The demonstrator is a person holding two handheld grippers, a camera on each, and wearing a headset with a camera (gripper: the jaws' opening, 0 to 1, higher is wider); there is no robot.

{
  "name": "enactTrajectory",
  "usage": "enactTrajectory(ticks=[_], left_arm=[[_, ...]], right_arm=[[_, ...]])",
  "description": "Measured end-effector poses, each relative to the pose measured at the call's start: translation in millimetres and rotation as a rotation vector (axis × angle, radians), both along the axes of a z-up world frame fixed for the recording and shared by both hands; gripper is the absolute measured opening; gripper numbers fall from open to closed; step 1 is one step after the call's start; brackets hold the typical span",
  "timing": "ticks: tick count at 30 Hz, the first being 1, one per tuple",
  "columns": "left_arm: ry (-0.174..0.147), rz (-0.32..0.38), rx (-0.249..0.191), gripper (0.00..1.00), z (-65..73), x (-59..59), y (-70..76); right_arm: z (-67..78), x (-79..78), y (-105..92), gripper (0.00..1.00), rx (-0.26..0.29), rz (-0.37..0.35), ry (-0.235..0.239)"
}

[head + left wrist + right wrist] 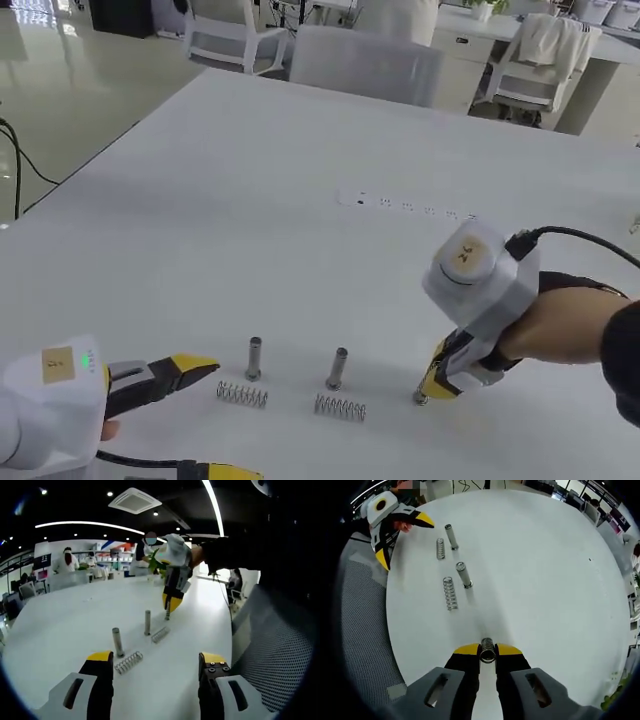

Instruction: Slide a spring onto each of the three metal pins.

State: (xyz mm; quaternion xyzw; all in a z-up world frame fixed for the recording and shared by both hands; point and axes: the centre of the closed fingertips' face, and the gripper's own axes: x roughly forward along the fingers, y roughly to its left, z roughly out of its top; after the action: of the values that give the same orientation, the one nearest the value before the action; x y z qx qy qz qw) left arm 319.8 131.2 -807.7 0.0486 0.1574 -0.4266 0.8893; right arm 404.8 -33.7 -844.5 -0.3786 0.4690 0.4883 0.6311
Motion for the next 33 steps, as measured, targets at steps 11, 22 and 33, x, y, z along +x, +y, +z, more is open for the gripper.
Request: enactTrajectory(ticks=[11, 22, 33], left_arm=[[-0.005, 0.003, -0.003, 0.64, 0.9, -1.3, -2.7], [-0.005, 0.006, -0.015, 0.64, 1.1, -1.1, -4.2], [-0.001, 0.004, -0.018, 0.64, 0.4, 0.0, -4.1]], right_arm=[[-7.5, -1.9, 1.7, 0.09, -0.002, -0.006, 0.006], [-11.3, -1.1, 1.5, 0.12, -0.009, 0.009, -0.009], [-3.3, -1.0, 7.7, 0.22, 0.023, 0.015, -0.023]])
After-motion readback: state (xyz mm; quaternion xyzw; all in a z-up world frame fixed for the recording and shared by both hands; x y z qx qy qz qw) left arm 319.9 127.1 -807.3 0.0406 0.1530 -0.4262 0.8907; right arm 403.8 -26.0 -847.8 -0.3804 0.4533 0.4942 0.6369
